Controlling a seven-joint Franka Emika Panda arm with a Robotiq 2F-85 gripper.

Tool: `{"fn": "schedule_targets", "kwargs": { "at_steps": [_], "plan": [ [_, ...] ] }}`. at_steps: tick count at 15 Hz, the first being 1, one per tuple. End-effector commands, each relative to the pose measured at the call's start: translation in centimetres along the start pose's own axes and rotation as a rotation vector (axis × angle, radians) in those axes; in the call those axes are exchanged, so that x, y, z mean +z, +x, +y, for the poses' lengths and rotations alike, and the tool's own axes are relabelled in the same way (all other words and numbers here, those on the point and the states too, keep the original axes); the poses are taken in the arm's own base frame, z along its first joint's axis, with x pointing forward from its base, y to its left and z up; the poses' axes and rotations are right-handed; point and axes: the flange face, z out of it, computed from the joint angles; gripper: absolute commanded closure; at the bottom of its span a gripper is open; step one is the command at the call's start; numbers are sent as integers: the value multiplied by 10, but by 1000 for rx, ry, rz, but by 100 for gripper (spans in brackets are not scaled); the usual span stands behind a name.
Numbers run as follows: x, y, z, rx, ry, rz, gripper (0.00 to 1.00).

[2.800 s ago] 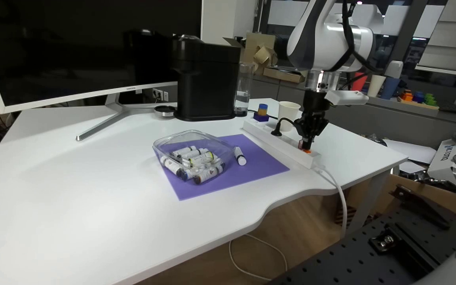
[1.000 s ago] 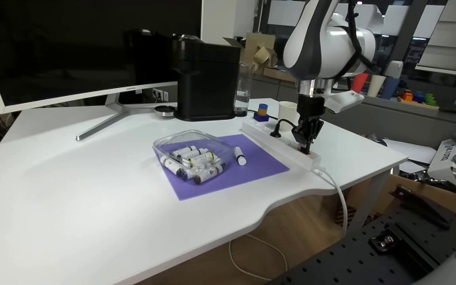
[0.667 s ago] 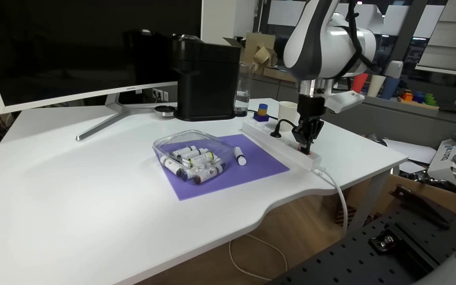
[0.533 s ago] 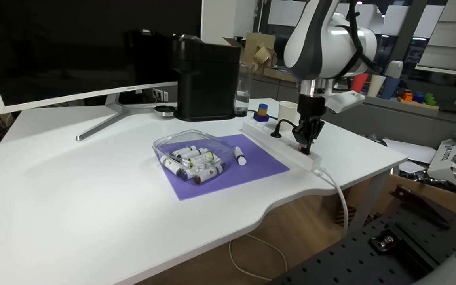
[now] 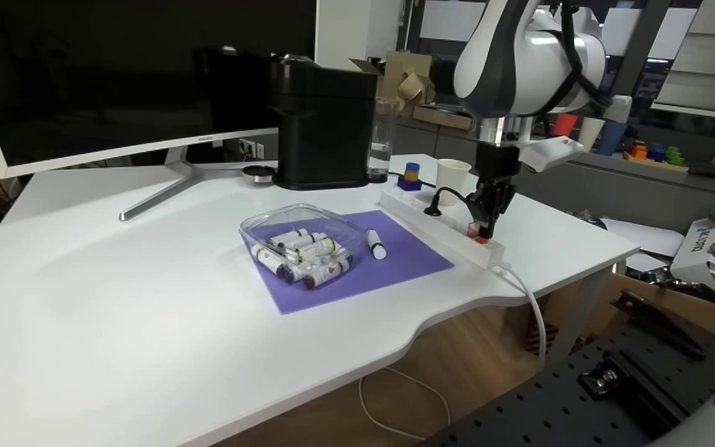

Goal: Close the lid on the clear container on the left then turn on the extension cable

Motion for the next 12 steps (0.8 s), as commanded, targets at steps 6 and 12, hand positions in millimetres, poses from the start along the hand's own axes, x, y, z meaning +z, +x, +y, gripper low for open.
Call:
{"fn": "schedule_targets", "kwargs": {
  "at_steps": [6, 12],
  "plan": [
    [-4, -7, 13, 38, 6, -9, 100],
    [-1, 2, 13, 28, 5, 17, 100]
  ]
}}
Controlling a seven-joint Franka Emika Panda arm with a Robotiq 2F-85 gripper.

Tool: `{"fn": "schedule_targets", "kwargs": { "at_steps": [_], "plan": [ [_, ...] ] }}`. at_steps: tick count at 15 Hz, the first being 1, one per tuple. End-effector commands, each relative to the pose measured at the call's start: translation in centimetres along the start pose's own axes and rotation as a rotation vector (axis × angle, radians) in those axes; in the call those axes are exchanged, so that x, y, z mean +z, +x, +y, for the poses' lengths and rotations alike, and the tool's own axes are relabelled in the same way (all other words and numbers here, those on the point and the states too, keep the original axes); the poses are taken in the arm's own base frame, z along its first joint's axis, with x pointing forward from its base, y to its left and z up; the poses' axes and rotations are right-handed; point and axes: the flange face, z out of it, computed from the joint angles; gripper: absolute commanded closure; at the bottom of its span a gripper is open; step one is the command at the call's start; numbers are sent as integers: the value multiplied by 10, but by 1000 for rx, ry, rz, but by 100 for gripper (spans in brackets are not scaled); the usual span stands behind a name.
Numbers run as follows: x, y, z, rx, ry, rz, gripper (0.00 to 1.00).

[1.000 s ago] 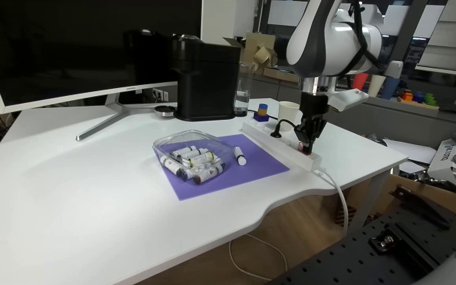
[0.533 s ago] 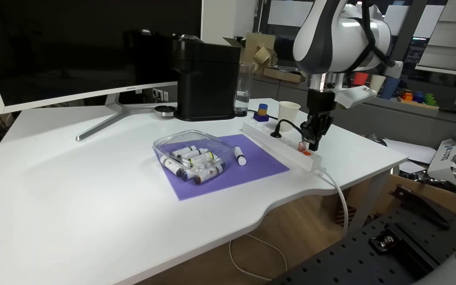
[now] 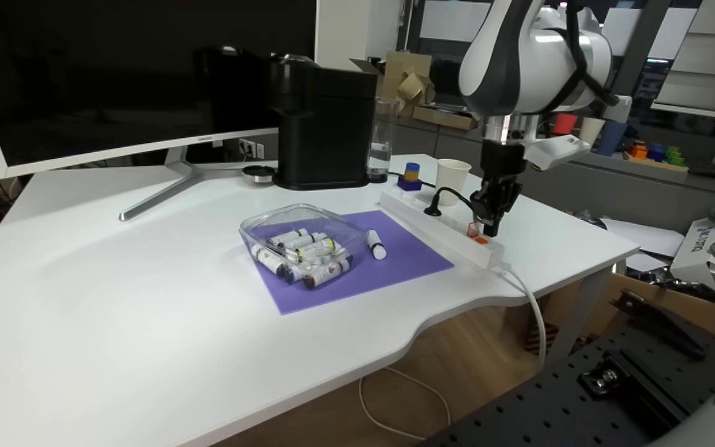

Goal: Close the lid on the clear container on the left then turn on the extension cable

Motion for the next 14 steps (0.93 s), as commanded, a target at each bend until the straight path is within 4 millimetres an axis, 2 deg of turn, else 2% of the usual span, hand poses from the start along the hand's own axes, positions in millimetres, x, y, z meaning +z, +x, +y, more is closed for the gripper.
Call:
{"fn": "schedule_targets", "kwargs": {
  "at_steps": [1, 14],
  "plan": [
    [2, 7, 4, 9, 9, 17, 100],
    [23, 19, 12, -6, 52, 24, 100]
  ]
}}
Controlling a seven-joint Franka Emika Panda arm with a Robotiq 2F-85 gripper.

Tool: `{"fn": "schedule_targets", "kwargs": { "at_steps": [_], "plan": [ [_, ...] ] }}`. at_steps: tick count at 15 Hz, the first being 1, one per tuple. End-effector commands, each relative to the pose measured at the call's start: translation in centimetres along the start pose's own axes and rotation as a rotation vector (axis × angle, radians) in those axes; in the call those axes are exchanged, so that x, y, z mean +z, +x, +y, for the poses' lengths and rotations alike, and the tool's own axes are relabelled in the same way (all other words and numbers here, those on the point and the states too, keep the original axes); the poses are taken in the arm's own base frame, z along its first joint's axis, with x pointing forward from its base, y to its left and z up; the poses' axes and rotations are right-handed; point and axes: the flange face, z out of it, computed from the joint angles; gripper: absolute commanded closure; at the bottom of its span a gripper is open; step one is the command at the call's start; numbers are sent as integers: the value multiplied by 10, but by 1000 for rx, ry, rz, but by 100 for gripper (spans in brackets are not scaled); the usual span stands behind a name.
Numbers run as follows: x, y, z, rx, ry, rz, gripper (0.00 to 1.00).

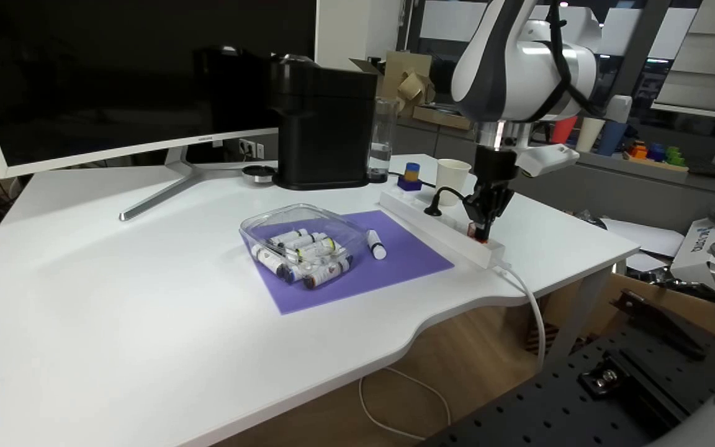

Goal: Close the lid on the clear container on the left then turn on the extension cable

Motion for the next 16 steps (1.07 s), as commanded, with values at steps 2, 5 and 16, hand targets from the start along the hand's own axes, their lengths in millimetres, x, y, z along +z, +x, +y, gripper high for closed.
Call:
{"fn": "schedule_targets", "kwargs": {
  "at_steps": [2, 5, 16],
  "plan": [
    [14, 7, 12, 4, 35, -2, 100],
    [25, 7, 19, 20, 53, -30, 100],
    [-11, 10, 0, -68, 61, -62, 100]
  ]
}}
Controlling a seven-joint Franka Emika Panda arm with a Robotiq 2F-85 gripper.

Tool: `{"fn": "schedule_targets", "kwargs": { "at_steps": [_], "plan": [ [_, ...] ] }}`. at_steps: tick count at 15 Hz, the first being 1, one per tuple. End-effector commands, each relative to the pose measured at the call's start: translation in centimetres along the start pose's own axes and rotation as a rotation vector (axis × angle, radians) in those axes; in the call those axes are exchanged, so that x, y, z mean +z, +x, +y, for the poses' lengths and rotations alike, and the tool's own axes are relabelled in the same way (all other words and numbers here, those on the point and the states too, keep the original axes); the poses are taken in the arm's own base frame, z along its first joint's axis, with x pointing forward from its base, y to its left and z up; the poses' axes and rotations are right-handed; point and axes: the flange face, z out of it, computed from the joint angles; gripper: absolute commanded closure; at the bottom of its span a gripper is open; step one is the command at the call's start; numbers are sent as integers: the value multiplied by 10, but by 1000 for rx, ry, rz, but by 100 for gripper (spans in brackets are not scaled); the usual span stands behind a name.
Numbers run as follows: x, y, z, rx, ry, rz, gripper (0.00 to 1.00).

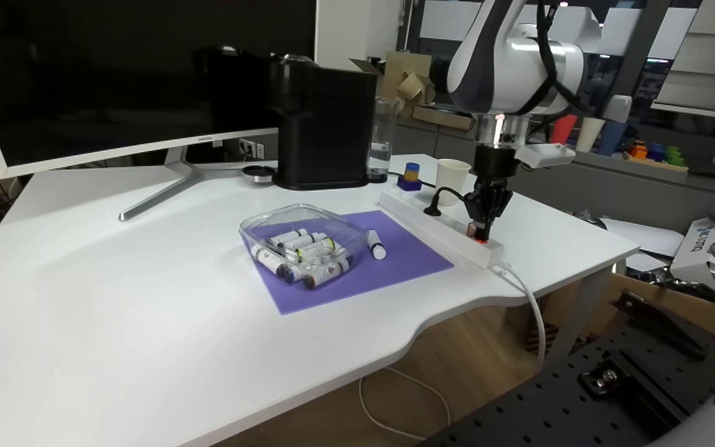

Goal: Close the lid on the clear container on the left then turn on the extension cable

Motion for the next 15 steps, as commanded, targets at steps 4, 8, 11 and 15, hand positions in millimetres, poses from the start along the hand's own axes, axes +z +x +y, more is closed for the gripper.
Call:
{"fn": "schedule_targets", "kwargs": {
  "at_steps": [4, 8, 11, 15],
  "plan": [
    [-47, -9, -55, -185, -28, 3, 100],
    [-96, -16, -90, -246, -126, 42, 74],
    [-135, -17, -100, -236, -205, 37, 61],
    [-178, -20, -102, -212, -263, 46, 33]
  ]
}}
